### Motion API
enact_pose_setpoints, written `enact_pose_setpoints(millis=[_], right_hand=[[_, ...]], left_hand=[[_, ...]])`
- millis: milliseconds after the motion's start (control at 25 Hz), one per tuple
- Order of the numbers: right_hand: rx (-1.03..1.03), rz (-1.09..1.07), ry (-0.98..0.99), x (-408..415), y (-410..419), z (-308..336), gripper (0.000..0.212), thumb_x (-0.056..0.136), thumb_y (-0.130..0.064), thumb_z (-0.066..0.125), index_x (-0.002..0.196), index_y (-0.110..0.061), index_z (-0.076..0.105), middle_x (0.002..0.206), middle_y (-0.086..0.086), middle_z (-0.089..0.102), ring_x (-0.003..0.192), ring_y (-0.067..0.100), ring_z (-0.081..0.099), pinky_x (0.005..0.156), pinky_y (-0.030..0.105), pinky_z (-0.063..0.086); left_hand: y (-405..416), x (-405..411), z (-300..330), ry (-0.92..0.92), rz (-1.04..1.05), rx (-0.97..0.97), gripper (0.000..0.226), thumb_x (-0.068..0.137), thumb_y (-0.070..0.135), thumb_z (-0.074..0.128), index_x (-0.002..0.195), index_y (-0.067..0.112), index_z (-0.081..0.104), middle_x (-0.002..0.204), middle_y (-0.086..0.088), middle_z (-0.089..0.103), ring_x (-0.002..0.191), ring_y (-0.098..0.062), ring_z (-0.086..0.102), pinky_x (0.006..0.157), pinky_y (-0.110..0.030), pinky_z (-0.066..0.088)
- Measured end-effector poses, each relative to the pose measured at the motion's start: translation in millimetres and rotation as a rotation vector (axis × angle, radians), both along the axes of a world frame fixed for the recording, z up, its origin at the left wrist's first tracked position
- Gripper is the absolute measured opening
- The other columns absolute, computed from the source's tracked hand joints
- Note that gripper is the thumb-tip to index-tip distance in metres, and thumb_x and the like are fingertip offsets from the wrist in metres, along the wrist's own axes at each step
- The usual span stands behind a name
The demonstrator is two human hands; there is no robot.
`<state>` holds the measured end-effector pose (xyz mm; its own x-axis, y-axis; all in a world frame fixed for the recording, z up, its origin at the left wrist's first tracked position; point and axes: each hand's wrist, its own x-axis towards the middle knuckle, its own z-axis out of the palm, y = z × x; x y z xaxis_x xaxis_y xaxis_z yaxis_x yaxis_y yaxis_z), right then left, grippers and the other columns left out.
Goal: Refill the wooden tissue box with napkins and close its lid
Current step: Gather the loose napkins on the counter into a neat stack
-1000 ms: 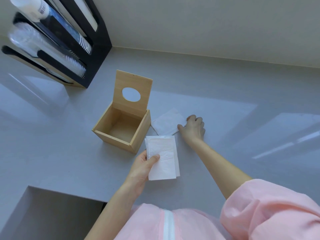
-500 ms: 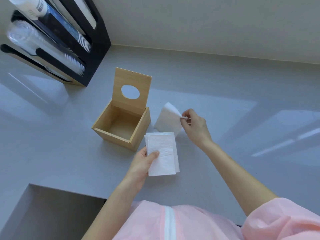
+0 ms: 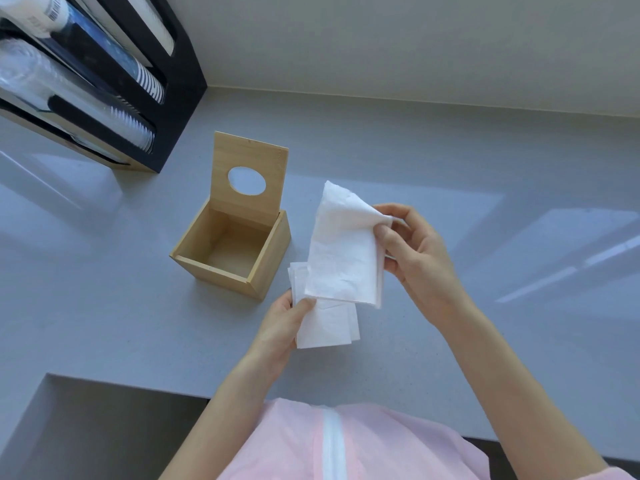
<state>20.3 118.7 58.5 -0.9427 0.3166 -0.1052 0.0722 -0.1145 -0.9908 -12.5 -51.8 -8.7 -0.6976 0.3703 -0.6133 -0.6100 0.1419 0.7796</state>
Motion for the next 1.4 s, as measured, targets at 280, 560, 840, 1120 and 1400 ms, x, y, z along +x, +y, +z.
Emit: enact_pose_setpoints(millis=[280,560,840,1120,1400], right_hand=[[0.204,0.101,-0.330,11.8,-20.4,-49.7,0.024,0.090,-0.009,0.051,0.086,-0.033,0.052,0.091,0.003,0.061,0.075,0.017,0.060,0.068,0.030,0.054],[0.285,0.049,-0.362,16.5,-17.7,-60.2,0.020,0.086,-0.014,0.056,0.100,-0.028,0.052,0.084,-0.011,0.056,0.068,0.012,0.054,0.073,0.029,0.047],[0.392,0.072,-0.354,17.5,-21.5,-58.9,0.034,0.086,-0.013,0.056,0.118,-0.021,0.049,0.083,-0.015,0.052,0.066,0.002,0.053,0.052,0.000,0.039],[0.439,0.104,-0.359,16.9,-20.2,-58.7,0.052,0.086,-0.014,0.057,0.133,-0.022,0.037,0.086,-0.016,0.050,0.069,-0.003,0.051,0.058,0.000,0.041],[0.321,0.053,-0.456,21.0,-19.3,-60.6,0.063,0.084,-0.031,0.063,0.138,-0.021,0.032,0.120,-0.002,0.051,0.107,0.014,0.054,0.087,0.025,0.043]], left_hand=[[1.3,-1.3,-4.5,-0.031,-0.094,0.149,0.035,0.089,0.031,0.053,0.118,0.014,0.061,0.120,-0.009,0.065,0.108,-0.023,0.062,0.087,-0.035,0.048],[3.8,2.3,-1.8,-0.098,-0.026,0.103,0.038,0.098,0.035,0.029,0.103,0.021,0.064,0.090,0.007,0.073,0.079,-0.005,0.069,0.070,-0.025,0.052],[4.5,4.7,3.4,-0.058,-0.113,0.078,0.023,0.095,0.027,0.042,0.101,0.018,0.062,0.084,0.006,0.073,0.069,-0.004,0.070,0.055,-0.016,0.053],[5.7,8.9,6.4,-0.042,-0.070,0.054,0.023,0.093,0.013,0.047,0.114,0.011,0.057,0.100,-0.004,0.068,0.084,-0.014,0.066,0.058,-0.016,0.054],[6.5,6.1,8.1,-0.010,-0.039,0.068,0.024,0.091,0.010,0.049,0.114,0.010,0.057,0.100,-0.006,0.069,0.083,-0.015,0.067,0.073,-0.028,0.053]])
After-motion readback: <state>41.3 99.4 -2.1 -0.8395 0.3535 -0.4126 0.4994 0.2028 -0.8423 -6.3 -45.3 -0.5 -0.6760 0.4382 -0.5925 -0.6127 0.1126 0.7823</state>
